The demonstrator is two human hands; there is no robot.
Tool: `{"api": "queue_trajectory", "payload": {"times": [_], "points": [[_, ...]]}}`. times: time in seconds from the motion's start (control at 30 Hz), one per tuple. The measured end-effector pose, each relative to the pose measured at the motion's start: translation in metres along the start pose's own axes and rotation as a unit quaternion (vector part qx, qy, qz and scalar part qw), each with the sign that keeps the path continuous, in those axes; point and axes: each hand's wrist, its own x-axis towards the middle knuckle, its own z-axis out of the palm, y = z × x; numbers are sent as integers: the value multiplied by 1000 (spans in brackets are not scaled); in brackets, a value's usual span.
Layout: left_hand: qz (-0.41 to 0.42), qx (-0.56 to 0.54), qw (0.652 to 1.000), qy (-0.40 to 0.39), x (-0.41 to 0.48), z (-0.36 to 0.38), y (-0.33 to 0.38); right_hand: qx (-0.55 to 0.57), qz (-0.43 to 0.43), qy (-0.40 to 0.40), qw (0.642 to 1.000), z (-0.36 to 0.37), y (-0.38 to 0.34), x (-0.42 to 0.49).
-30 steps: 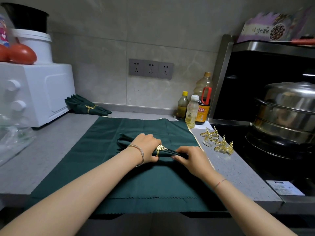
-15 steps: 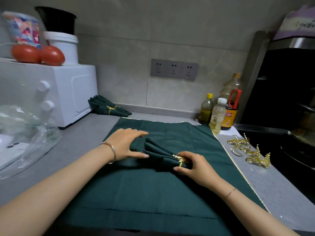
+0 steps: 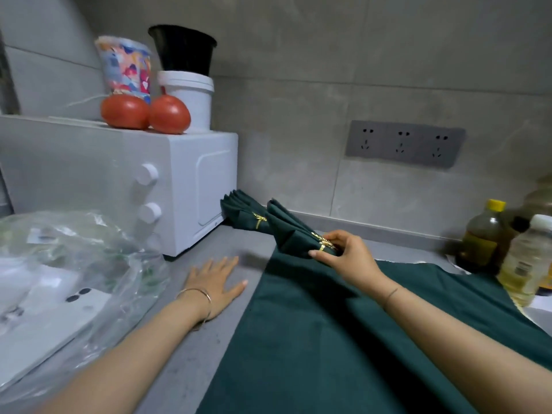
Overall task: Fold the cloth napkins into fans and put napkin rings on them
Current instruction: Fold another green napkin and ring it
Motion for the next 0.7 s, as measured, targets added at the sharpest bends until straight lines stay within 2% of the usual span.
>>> {"api": "queue_trajectory", "payload": {"times": [0.2, 0.43, 0.57, 0.7], "points": [[3, 5, 1000, -20, 10, 7, -1, -25, -1, 23, 999, 78, -4, 91], [1, 4, 1000, -20, 9, 9, 0, -49, 10, 22, 998, 161, 10, 143], [0, 1, 1000, -22, 9, 10, 1, -83, 16, 47, 995, 178, 15, 146], [0, -4, 1000, -25, 7, 9, 2, -133, -17, 51, 990, 171, 13, 143]]}}
